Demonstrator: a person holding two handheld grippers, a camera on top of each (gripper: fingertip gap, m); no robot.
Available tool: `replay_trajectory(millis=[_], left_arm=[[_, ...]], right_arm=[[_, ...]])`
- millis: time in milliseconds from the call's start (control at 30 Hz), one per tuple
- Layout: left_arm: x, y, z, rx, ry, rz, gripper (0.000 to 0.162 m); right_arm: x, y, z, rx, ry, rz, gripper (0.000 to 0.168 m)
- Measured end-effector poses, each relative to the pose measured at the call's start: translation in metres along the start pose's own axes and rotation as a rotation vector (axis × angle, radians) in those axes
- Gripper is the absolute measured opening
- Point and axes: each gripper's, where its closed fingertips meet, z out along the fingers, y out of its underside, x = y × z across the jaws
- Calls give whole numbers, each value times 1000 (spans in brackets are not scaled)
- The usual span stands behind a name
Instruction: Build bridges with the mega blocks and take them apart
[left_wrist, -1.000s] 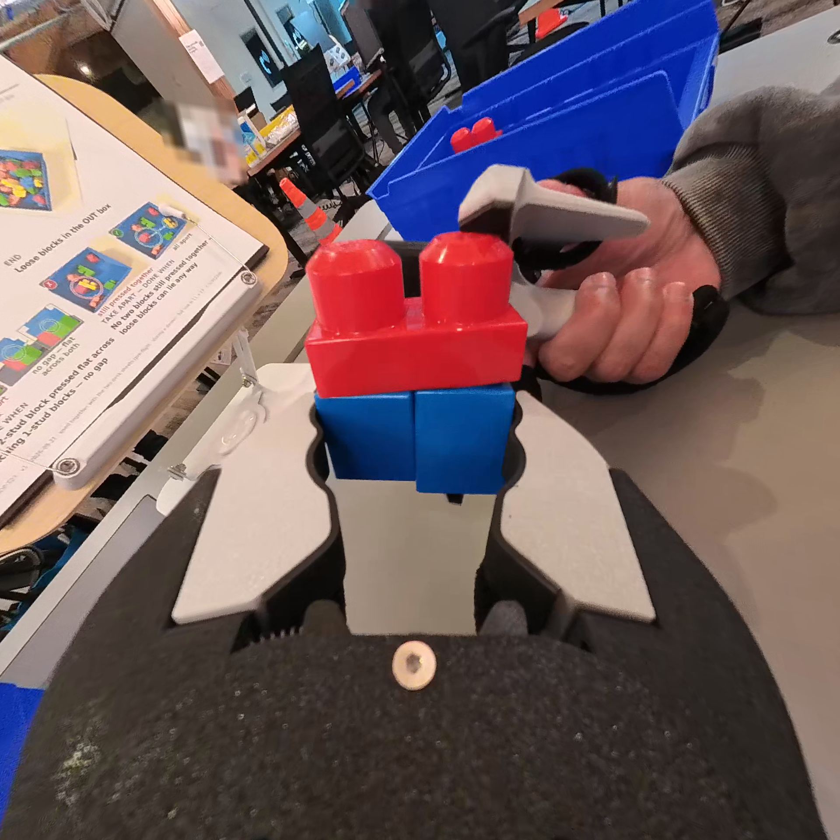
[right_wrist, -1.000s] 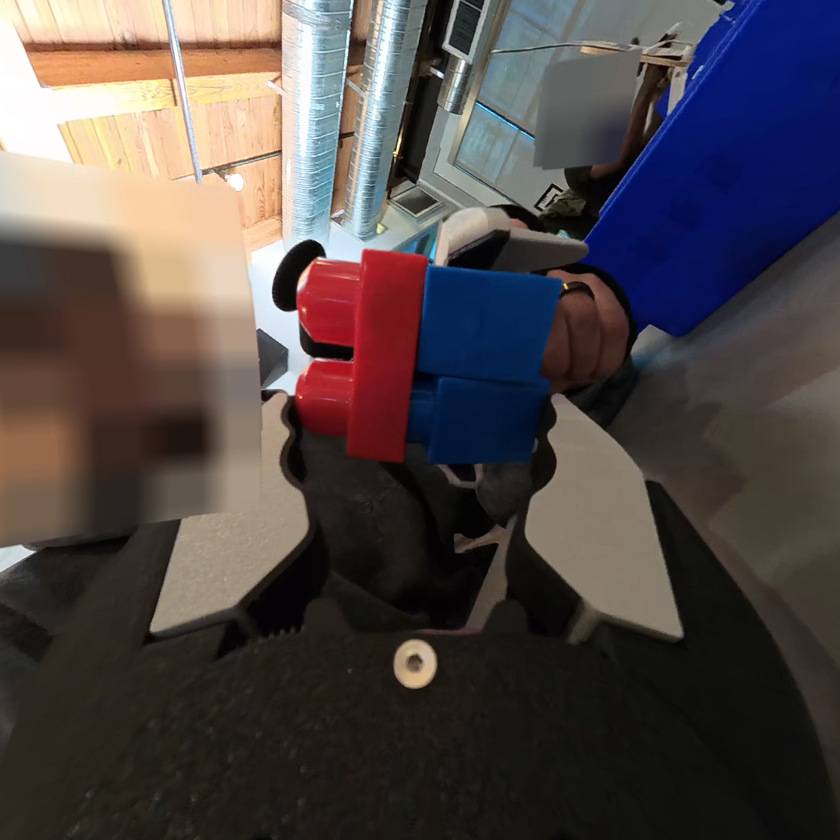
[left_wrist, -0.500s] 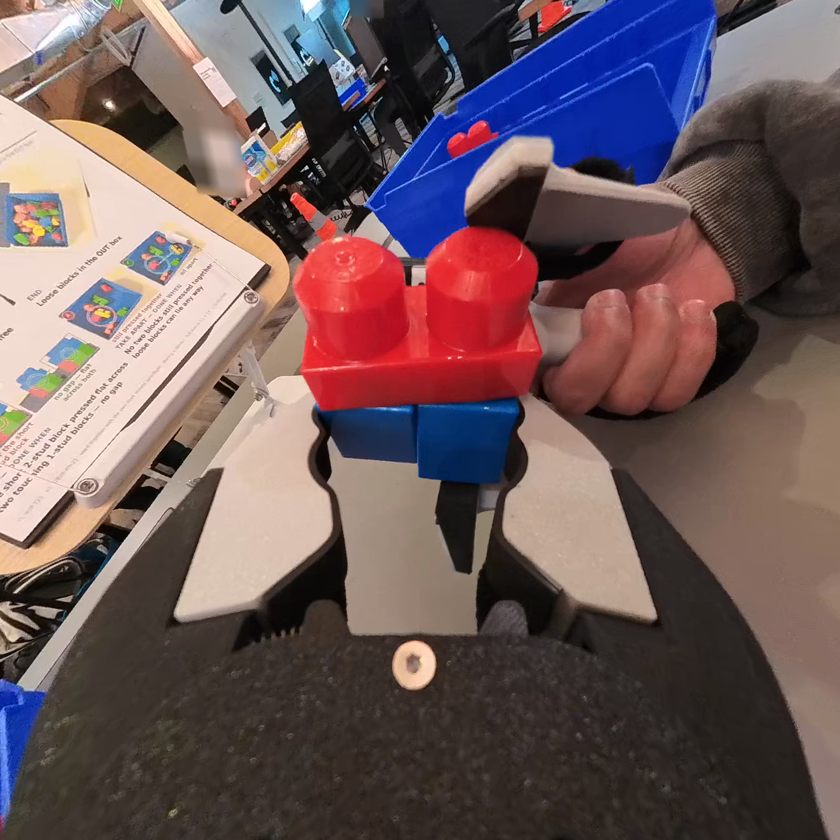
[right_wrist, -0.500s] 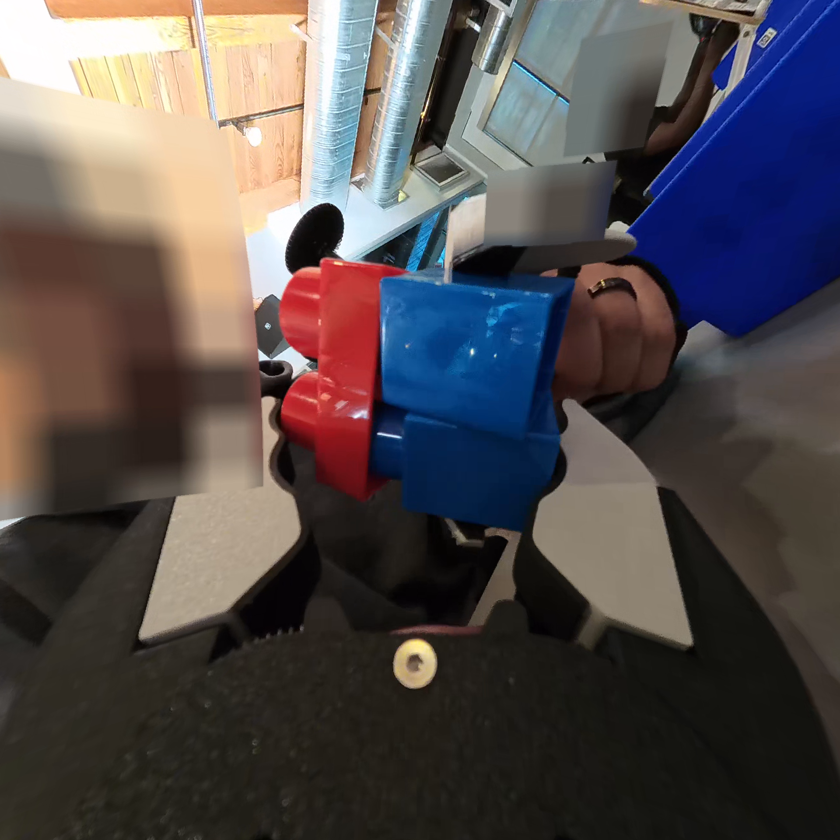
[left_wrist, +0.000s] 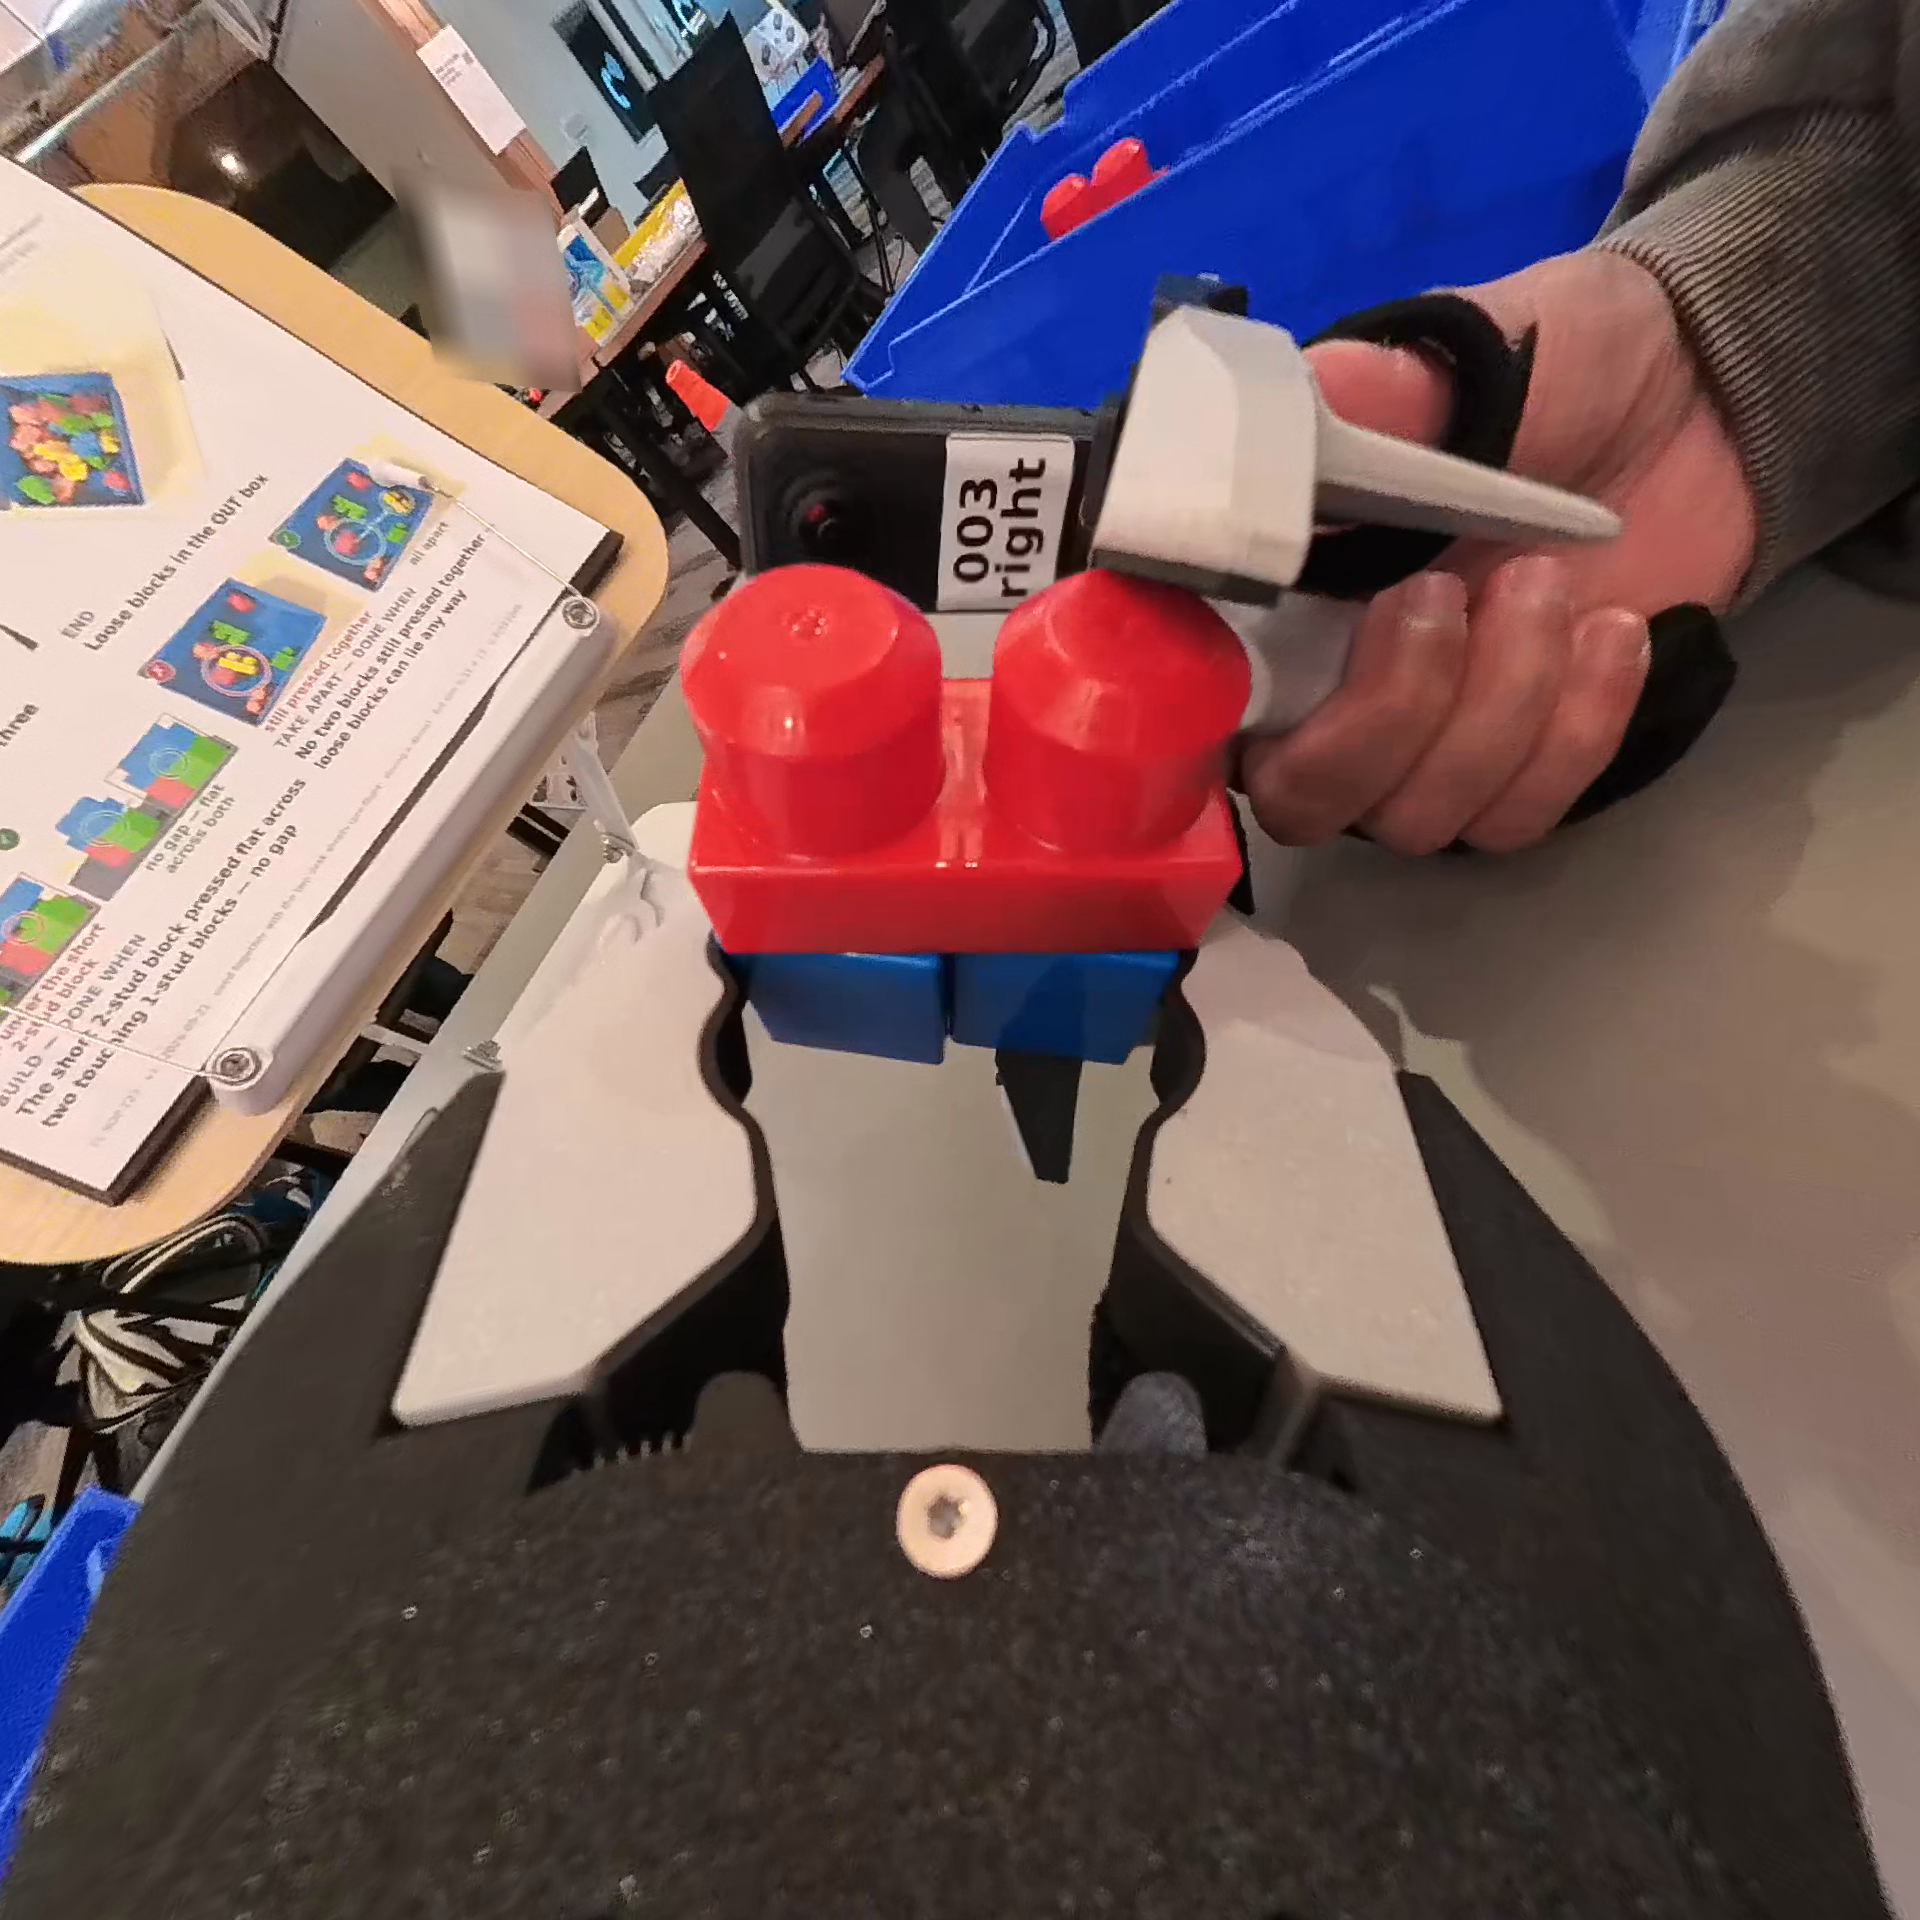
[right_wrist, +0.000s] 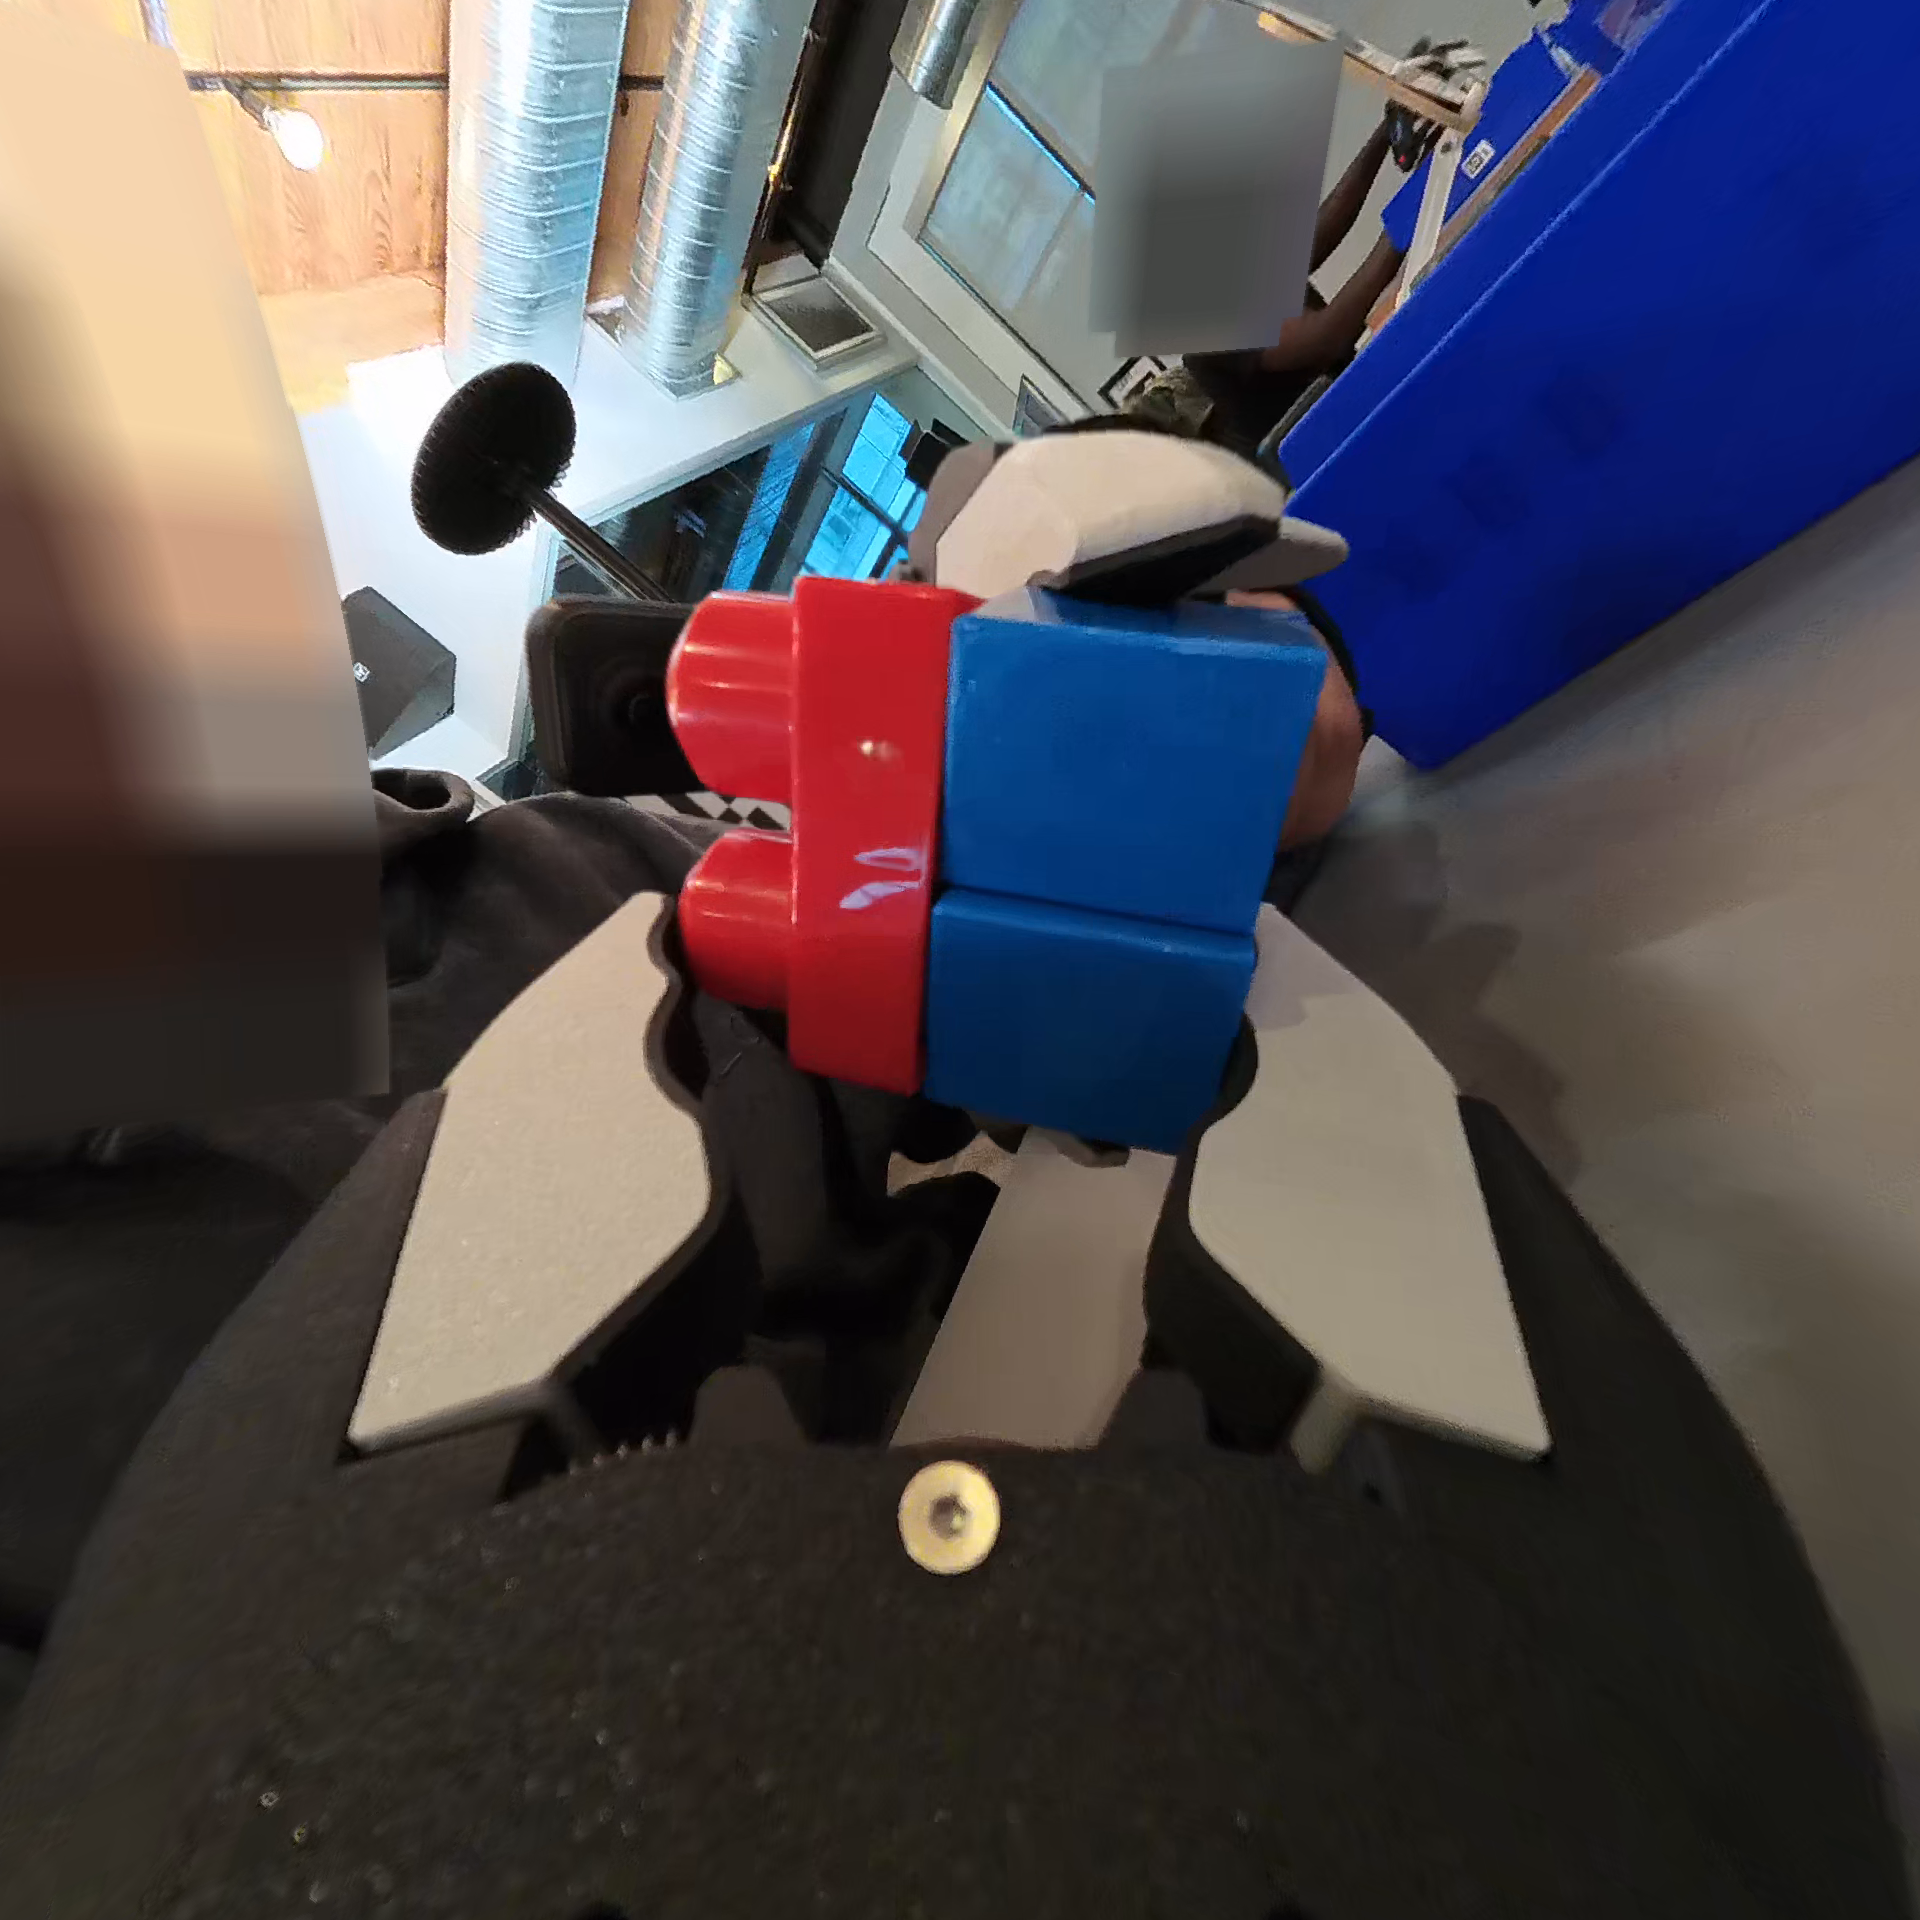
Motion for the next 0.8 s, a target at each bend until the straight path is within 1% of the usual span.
replay_trajectory(millis=[167,300,333,467,567,633,700,733,800], left_arm=[[1,-4,-2,26,13,-12,76],[1,-9,-2,63,35,-60,76],[2,-11,-3,79,47,-74,76],[3,-15,-5,109,71,-106,75],[4,-14,-4,105,83,-115,75],[3,-10,-2,80,63,-96,75],[8,-11,0,77,64,-82,75],[11,-14,2,87,78,-94,75],[12,-19,10,116,108,-155,75]], right_arm=[[-7,-1,1,15,-68,42,97],[-14,-7,1,81,-171,148,98],[-17,-8,1,94,-202,178,96],[-22,-9,1,110,-251,221,96],[-20,-9,1,110,-246,227,97],[-15,-10,0,118,-220,224,97],[-14,-16,-6,144,-227,244,103],[-13,-21,-13,159,-223,253,111],[-6,-28,-27,175,-174,254,114]])
